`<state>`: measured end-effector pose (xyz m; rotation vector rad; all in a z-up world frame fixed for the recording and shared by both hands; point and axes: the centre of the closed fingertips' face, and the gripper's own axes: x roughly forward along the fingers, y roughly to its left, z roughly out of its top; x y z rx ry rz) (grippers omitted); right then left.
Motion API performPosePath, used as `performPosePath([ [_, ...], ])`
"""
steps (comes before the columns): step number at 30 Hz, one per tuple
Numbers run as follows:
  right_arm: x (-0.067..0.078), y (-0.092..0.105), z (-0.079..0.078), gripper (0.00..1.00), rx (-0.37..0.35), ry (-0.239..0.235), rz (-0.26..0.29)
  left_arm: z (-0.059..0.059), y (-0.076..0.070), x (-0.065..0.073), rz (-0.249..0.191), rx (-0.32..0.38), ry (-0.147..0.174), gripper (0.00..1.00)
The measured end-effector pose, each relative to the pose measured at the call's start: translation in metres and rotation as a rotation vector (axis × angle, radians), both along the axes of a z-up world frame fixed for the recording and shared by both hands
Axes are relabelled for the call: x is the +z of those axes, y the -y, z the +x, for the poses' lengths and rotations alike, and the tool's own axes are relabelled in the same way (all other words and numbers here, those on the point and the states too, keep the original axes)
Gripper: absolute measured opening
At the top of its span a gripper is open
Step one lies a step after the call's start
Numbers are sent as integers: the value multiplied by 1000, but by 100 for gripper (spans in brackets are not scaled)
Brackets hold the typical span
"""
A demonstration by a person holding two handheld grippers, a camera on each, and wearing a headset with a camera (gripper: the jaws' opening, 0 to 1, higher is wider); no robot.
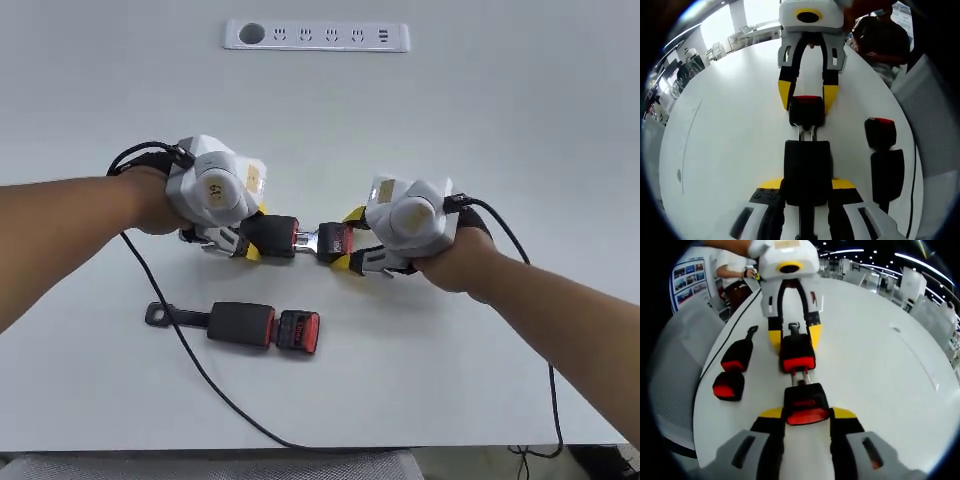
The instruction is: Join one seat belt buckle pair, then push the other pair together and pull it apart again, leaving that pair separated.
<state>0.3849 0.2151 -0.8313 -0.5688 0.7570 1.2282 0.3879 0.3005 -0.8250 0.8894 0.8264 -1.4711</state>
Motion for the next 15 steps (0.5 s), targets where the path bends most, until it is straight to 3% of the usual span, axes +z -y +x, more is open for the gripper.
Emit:
performPosePath([
  [15,0,37,0,34,3,14,-20,0,0,1,5,0,-1,34],
])
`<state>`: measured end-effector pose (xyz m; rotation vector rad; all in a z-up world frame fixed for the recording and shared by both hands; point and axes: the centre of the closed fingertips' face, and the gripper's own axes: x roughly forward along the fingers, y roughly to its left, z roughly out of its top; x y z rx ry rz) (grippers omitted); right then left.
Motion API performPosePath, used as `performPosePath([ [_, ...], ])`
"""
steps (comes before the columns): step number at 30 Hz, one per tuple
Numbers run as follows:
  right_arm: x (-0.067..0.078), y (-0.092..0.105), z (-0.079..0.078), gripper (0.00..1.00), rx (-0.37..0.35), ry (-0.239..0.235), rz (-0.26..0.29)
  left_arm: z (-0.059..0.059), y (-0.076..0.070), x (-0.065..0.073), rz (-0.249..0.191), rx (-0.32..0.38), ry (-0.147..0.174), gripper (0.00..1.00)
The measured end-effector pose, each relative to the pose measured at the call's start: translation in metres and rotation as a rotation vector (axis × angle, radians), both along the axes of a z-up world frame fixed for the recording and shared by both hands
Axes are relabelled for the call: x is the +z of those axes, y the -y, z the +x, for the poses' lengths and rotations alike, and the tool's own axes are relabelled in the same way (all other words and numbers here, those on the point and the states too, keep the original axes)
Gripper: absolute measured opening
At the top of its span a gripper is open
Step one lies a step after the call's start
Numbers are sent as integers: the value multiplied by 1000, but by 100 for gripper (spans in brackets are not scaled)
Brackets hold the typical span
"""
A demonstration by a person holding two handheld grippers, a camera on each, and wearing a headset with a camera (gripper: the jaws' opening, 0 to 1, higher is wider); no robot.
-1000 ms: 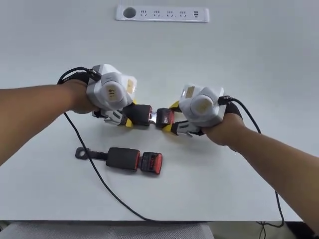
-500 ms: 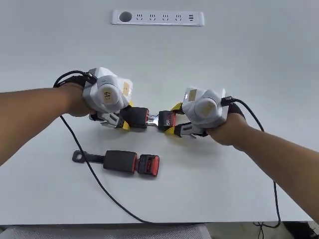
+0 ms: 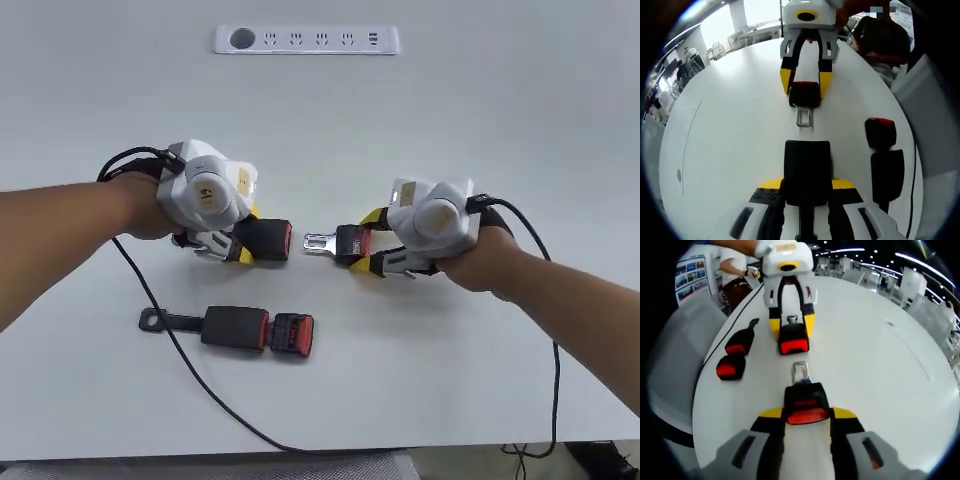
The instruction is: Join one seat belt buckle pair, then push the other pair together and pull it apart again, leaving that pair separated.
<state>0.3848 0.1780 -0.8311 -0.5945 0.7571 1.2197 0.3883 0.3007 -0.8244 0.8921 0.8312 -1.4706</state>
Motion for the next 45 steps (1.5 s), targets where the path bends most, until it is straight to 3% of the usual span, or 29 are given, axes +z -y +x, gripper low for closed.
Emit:
performPosePath([
  [15,8,42,-7,35,-19,-26,-29,-1,1,0,4,1,1,34],
  [26,2,67,-5,35,-32,-40,-50,-1,1,0,7,6,1,34],
  [45,7,87,-9,36,-50,-42,-57,-2,1,0,9,12,2,35],
])
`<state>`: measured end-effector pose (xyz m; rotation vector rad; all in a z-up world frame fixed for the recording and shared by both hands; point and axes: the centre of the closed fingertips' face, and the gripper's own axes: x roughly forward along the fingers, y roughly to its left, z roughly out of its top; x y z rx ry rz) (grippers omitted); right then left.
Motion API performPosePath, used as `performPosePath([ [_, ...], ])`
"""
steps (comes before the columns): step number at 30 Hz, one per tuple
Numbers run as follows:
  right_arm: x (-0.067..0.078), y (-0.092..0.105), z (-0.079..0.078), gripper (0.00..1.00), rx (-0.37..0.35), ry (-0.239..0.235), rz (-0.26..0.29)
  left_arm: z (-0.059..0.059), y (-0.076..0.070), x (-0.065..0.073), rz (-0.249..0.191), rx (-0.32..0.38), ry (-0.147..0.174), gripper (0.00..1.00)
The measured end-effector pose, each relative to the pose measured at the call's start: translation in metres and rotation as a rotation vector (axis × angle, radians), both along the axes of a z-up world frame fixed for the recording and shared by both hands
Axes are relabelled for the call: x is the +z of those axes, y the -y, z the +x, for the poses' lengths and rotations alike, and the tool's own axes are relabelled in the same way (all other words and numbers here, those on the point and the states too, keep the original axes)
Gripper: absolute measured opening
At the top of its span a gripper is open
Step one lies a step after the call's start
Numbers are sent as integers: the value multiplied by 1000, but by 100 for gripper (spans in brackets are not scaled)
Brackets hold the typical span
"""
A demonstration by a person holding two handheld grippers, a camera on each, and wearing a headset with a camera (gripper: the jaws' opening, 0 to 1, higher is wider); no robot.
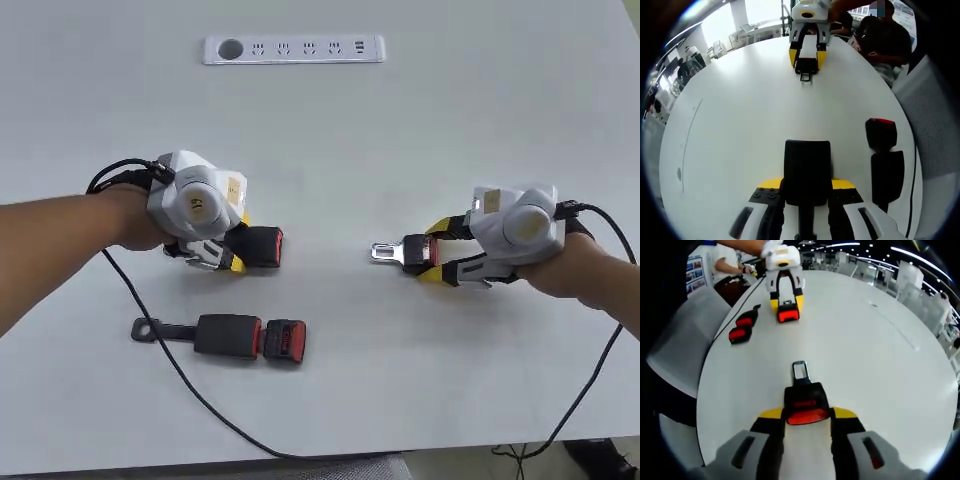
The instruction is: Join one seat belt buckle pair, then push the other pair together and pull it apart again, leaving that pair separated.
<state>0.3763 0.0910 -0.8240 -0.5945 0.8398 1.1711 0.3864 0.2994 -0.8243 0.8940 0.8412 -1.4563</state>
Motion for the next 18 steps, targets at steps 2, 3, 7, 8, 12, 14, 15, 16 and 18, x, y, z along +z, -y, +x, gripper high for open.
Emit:
performPosePath([
  [2,0,1,0,36,-3,-4,-2,0,0,0,1,0,0,35],
  [3,0,1,-1,36,-4,-3,-3,0,0,0,0,2,0,35],
  [7,0,2,-4,36,1,1,-5,0,0,0,0,3,0,35],
  [8,0,1,-3,36,2,1,-6,0,0,0,2,4,0,35],
  [12,0,8,-5,35,-1,1,-10,0,0,-1,3,7,1,35],
  [14,-1,11,-6,36,-3,0,-10,0,0,-1,2,8,1,35],
  [15,-1,13,-7,36,-3,1,-11,0,0,-1,3,8,1,35],
  [16,-1,14,-8,36,-2,1,-11,0,0,-1,3,8,1,35],
  [18,-1,16,-9,36,1,3,-13,0,0,-1,4,9,0,35],
])
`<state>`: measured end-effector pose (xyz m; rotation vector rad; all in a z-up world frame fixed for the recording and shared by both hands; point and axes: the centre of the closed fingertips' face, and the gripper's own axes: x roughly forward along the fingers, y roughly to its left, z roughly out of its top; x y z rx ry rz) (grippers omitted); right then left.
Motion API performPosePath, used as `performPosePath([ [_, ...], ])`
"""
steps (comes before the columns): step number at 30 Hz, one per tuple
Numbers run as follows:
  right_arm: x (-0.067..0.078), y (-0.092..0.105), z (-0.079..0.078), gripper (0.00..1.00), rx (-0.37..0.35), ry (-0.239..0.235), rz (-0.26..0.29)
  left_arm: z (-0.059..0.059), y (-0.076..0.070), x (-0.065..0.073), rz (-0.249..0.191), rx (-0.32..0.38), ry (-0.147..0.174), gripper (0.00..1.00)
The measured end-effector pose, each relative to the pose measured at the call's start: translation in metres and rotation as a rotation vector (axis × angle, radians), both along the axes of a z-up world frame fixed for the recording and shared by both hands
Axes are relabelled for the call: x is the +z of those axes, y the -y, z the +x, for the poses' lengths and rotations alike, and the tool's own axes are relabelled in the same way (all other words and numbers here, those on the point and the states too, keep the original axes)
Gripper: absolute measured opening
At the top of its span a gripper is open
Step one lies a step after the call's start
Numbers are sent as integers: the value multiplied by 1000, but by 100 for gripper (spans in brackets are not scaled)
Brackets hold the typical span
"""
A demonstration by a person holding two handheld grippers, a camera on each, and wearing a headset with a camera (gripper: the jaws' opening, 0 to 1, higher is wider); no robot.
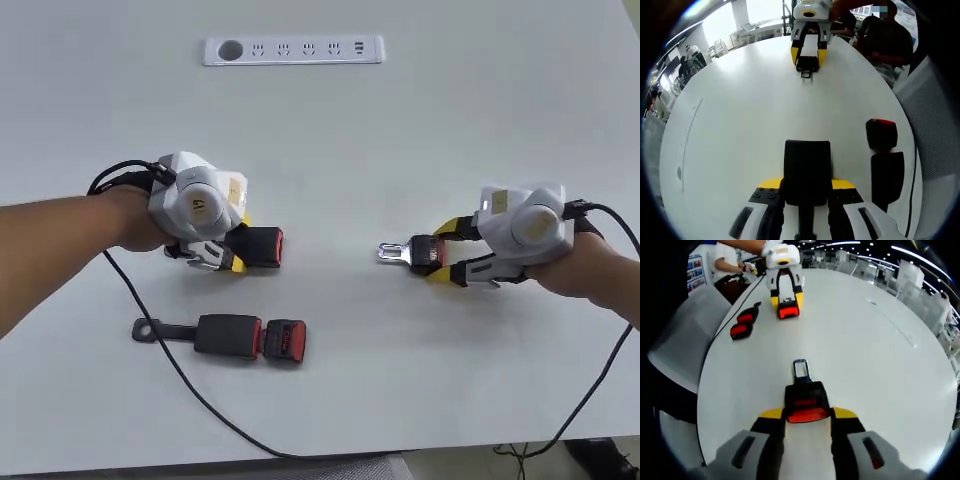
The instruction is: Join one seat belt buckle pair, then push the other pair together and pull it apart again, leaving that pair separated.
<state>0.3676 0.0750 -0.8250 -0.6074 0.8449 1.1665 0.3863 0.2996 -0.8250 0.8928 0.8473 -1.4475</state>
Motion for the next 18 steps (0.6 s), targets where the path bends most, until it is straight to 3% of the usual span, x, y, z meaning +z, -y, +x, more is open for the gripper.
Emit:
performPosePath([
  [9,0,1,-6,43,9,-11,-10,-1,2,0,26,-26,6,35],
  [11,0,2,-5,49,-17,-13,-12,-1,3,0,39,-17,2,34],
  [13,-1,6,-3,60,-71,-13,-18,-5,2,1,60,4,-27,39],
  [14,-1,7,-2,63,-103,-16,-12,-12,5,2,50,42,-78,45],
  [15,3,6,0,65,-132,-12,18,-12,6,3,43,77,-88,52],
  [17,10,6,6,67,-177,23,56,-6,14,11,-29,135,-59,62],
  [18,13,6,10,69,-195,48,66,-4,17,15,-57,156,-51,61],
])
